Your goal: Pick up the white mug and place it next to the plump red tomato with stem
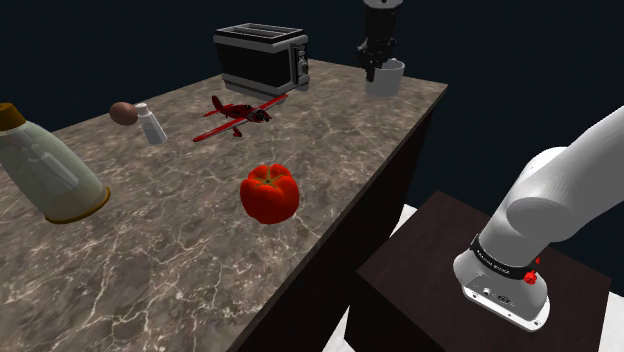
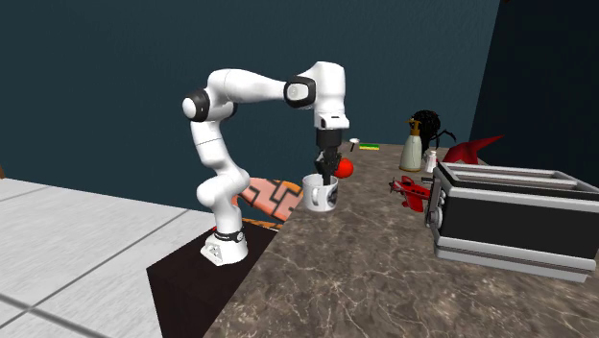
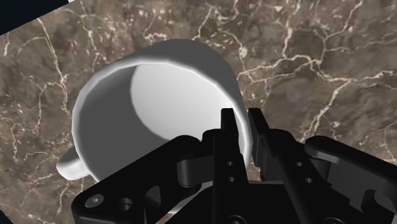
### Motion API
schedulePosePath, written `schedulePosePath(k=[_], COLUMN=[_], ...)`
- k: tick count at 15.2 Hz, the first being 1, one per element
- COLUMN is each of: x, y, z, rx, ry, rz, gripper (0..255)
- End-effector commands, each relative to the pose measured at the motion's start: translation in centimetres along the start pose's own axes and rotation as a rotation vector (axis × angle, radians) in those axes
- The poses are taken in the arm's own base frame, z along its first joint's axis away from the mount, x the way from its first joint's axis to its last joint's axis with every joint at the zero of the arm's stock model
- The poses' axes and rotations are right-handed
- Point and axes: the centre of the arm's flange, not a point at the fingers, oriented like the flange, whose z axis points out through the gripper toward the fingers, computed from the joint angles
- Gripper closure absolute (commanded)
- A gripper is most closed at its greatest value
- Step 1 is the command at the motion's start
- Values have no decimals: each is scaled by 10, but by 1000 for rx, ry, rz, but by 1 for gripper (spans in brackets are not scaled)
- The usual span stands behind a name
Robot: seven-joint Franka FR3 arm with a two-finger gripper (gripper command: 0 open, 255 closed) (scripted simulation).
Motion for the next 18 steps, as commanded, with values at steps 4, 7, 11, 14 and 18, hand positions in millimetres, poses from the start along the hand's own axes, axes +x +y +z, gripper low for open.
schedulePosePath(k=[4, 7, 11, 14, 18], x=[1, 1, 3, 3, -15], y=[1, 2, 3, 4, -31], z=[-26, -42, -63, -79, -83], rx=[0, 0, 0, 0, 0], ry=[0, 0, 0, 0, 0], rz=[0, 0, 0, 0, 0], gripper=[255, 255, 255, 255, 255])
